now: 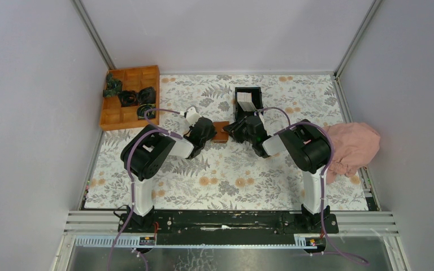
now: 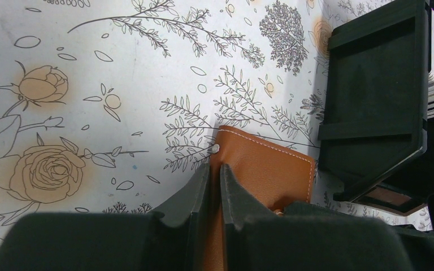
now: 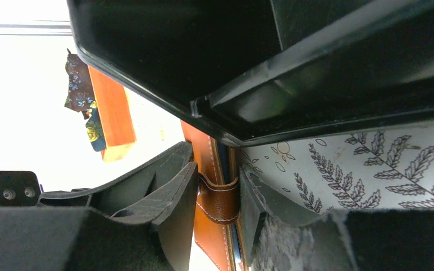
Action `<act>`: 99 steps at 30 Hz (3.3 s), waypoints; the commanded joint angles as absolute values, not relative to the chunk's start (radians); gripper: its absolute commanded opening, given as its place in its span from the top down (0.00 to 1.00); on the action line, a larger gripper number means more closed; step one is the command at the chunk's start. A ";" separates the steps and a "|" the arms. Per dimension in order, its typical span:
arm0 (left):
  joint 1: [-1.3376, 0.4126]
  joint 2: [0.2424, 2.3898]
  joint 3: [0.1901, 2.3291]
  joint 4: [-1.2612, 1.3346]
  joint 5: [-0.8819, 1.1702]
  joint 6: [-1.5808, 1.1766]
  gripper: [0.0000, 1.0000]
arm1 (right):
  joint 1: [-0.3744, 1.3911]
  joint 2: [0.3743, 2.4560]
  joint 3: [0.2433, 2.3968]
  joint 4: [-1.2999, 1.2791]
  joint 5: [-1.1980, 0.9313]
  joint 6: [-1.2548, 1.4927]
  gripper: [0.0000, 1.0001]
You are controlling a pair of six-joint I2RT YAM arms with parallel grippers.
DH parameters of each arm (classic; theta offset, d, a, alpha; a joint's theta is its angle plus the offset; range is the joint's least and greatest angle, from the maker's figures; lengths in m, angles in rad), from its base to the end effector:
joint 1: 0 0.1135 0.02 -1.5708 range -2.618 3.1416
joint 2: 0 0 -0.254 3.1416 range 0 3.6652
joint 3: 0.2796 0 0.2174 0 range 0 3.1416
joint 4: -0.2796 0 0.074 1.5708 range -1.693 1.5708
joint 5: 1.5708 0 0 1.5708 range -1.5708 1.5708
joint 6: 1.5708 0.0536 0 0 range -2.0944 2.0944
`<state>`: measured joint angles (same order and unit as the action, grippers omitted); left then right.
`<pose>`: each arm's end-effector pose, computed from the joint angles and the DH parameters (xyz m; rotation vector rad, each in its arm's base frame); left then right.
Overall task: Put the credit cards into the card holder
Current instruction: Close the card holder at the center of the board.
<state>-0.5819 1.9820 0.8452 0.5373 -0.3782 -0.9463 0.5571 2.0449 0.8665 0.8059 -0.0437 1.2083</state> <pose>0.3167 -0.1847 0.1121 -0.6036 2.0765 -0.4884 0.3299 0.2082 0.1229 0.6557 2.0422 1.1611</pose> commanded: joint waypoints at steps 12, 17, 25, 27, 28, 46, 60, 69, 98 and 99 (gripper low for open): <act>-0.604 2.134 0.773 0.049 -0.304 -0.865 1.00 | 0.574 2.057 0.853 0.701 -0.028 1.133 0.63; -0.604 2.136 0.771 0.049 -0.305 -0.865 1.00 | 0.574 2.055 0.854 0.695 -0.019 1.122 0.65; -0.604 2.143 0.775 0.052 -0.301 -0.865 1.00 | 0.586 2.040 0.857 0.691 0.000 1.094 0.63; -0.604 2.144 0.777 0.051 -0.301 -0.865 1.00 | 0.591 2.037 0.856 0.700 0.001 1.087 0.62; -0.604 2.143 0.776 0.052 -0.301 -0.865 1.00 | 0.593 2.036 0.857 0.700 0.002 1.081 0.61; -0.606 2.148 0.780 0.052 -0.295 -0.869 1.00 | 0.655 2.001 0.874 0.606 0.141 0.964 0.61; -0.611 2.156 0.783 0.055 -0.293 -0.873 1.00 | 0.708 2.017 0.887 0.567 0.222 0.906 0.62; -0.614 2.162 0.786 0.055 -0.293 -0.874 1.00 | 0.762 2.037 0.888 0.536 0.331 0.860 0.62; -0.615 2.046 0.755 0.026 -0.333 -0.897 0.72 | 0.880 2.001 0.876 0.516 0.591 0.762 0.52; -0.615 2.023 0.756 0.017 -0.339 -0.897 0.68 | 0.879 1.988 0.877 0.507 0.594 0.752 0.51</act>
<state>-0.5941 1.9766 0.8555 0.5362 -0.3889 -0.9508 0.8463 2.0140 0.8856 0.7204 0.6552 0.8162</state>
